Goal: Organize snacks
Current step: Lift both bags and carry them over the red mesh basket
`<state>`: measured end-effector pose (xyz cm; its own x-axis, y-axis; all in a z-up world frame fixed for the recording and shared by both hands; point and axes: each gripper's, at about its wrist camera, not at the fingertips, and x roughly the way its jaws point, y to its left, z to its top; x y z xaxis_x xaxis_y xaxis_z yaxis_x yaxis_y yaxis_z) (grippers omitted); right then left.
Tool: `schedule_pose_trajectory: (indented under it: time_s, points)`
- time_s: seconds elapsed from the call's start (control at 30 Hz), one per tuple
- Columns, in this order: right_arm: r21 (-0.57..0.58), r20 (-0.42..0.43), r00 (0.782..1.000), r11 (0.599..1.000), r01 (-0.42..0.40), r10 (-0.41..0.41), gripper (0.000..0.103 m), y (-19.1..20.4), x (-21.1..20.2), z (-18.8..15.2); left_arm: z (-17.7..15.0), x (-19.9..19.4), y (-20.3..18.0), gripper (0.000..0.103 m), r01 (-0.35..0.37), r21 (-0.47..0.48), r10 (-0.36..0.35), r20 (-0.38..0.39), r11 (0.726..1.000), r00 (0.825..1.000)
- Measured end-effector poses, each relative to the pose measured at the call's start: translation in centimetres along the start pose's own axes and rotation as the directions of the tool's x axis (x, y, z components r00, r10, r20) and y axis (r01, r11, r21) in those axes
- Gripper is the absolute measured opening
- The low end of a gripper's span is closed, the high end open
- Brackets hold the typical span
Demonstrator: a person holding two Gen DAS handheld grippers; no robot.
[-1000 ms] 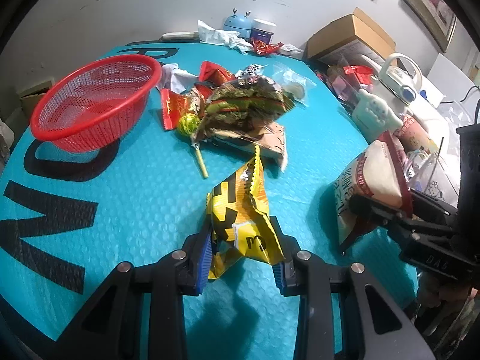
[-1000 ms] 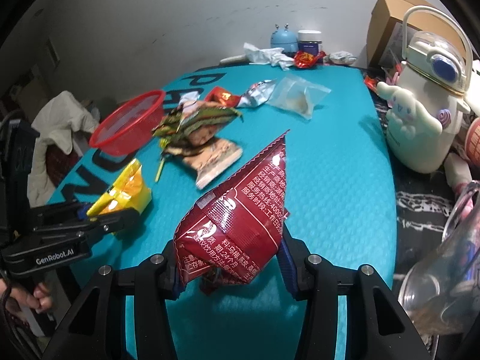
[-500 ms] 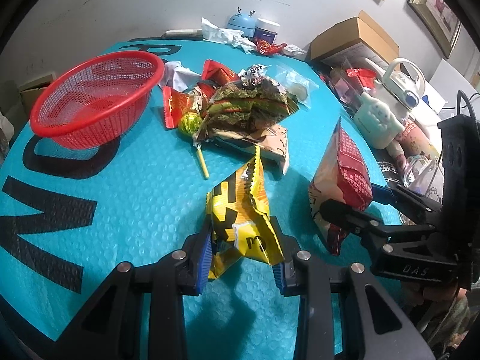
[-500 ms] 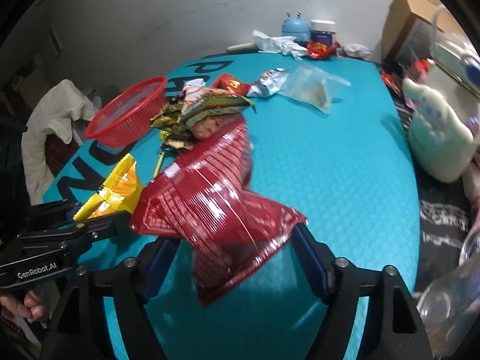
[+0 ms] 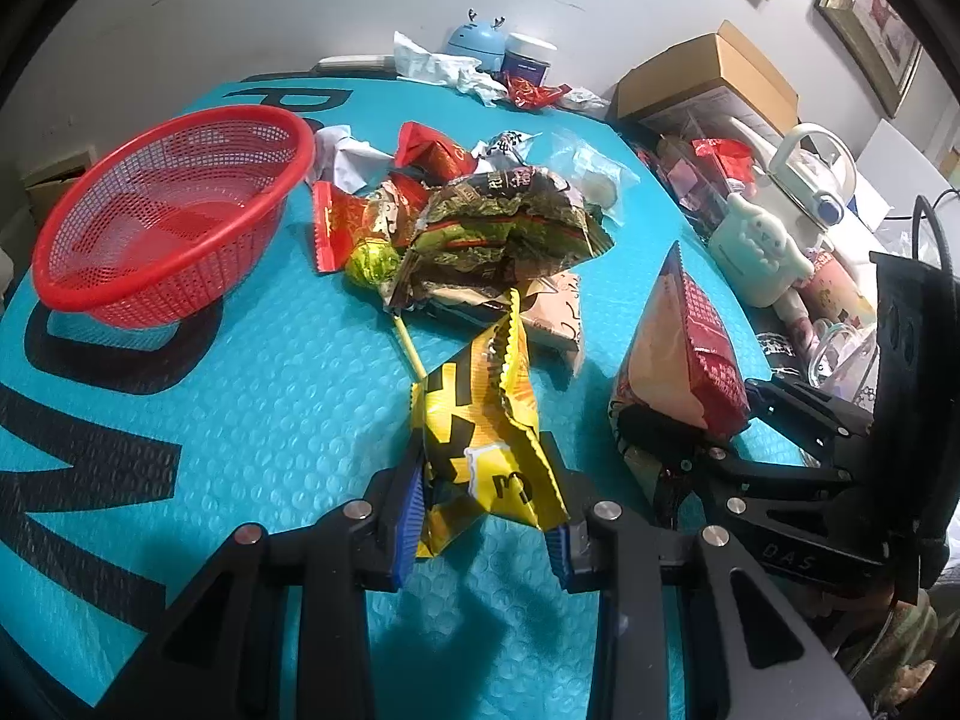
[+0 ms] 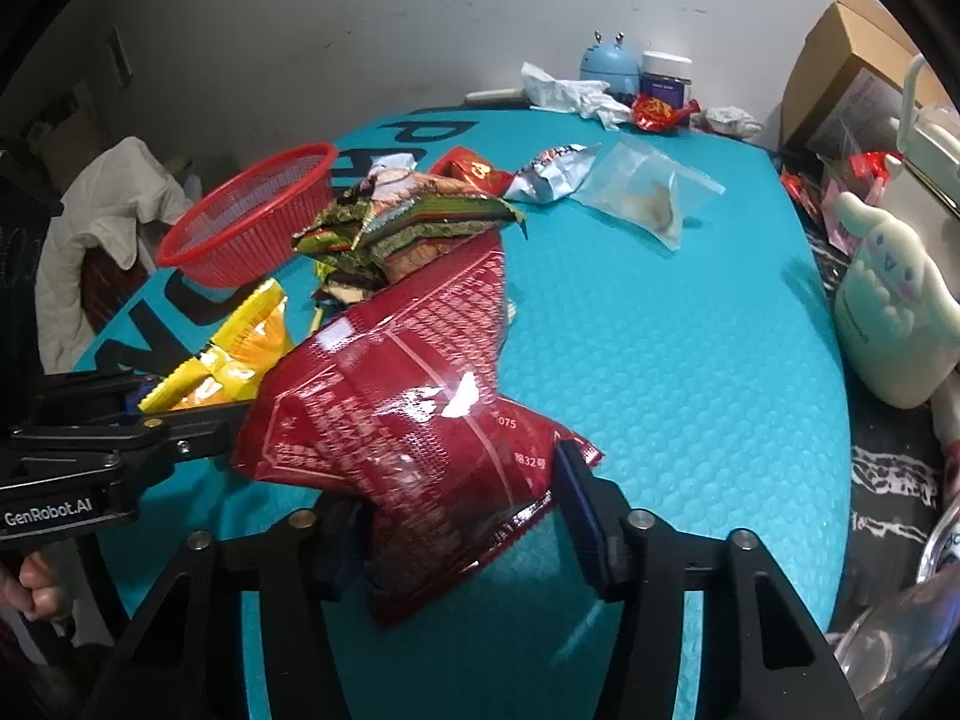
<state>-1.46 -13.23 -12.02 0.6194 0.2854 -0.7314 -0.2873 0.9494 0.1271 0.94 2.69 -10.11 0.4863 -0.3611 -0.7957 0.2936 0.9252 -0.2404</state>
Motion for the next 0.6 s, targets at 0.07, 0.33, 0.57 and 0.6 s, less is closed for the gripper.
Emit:
schedule_pose_trajectory:
  time_s: [0.07,0.33,0.57,0.6]
  points:
    - [0.002,0.005,1.0,1.0,0.001,-0.001,0.05,0.1,-0.1,0.0,0.0,0.0,0.1,0.033,0.005,0.0,-0.005,0.0,1.0,1.0]
    - [0.019,0.033,0.999,1.0,-0.013,0.013,0.049,0.1,-1.1,0.2,0.0,-0.3,0.1,0.033,0.013,0.003,-0.013,0.005,1.0,1.0]
    - [0.016,0.049,0.998,0.999,-0.029,0.028,0.049,0.6,-2.2,0.2,-0.1,-1.6,-0.3,0.033,0.015,0.017,-0.015,0.028,1.0,0.999]
    - [0.013,0.053,0.998,0.999,-0.029,0.029,0.049,0.7,-2.5,0.2,-0.1,-1.9,-0.4,0.033,0.012,0.021,-0.013,0.035,1.0,0.999]
